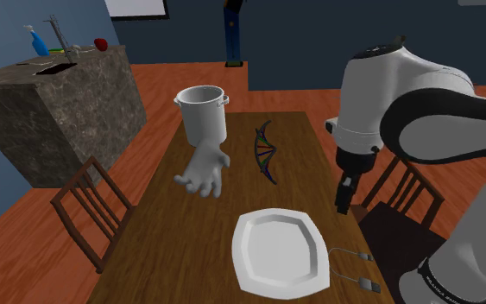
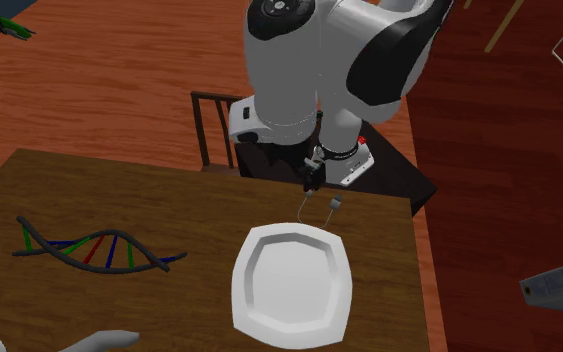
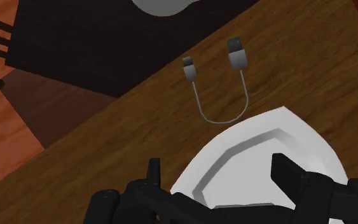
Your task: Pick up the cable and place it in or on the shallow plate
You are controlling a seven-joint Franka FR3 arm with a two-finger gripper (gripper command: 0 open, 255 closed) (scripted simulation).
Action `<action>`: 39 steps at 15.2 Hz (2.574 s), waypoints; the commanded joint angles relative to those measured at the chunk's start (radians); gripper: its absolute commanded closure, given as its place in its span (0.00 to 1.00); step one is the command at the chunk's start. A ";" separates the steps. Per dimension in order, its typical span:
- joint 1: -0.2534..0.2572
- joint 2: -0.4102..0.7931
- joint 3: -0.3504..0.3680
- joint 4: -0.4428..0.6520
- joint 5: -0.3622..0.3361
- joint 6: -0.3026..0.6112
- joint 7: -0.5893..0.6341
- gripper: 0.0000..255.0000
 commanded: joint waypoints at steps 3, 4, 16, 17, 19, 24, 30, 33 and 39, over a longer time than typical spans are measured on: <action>0.061 0.029 0.062 -0.080 0.042 0.056 0.003 0.00; 0.077 0.039 0.078 -0.097 0.053 0.071 0.004 0.00; 0.229 0.204 0.236 -0.249 0.184 0.272 0.019 0.00; 0.230 0.214 0.241 -0.258 0.189 0.291 0.018 0.00; 0.233 0.234 0.251 -0.276 0.199 0.329 0.018 0.00; 0.235 0.252 0.258 -0.290 0.207 0.360 0.018 0.00; 0.235 0.252 0.258 -0.290 0.207 0.359 0.018 1.00; 0.231 0.262 0.260 -0.286 0.204 0.365 0.018 1.00; 0.236 0.233 0.254 -0.285 0.205 0.336 0.016 1.00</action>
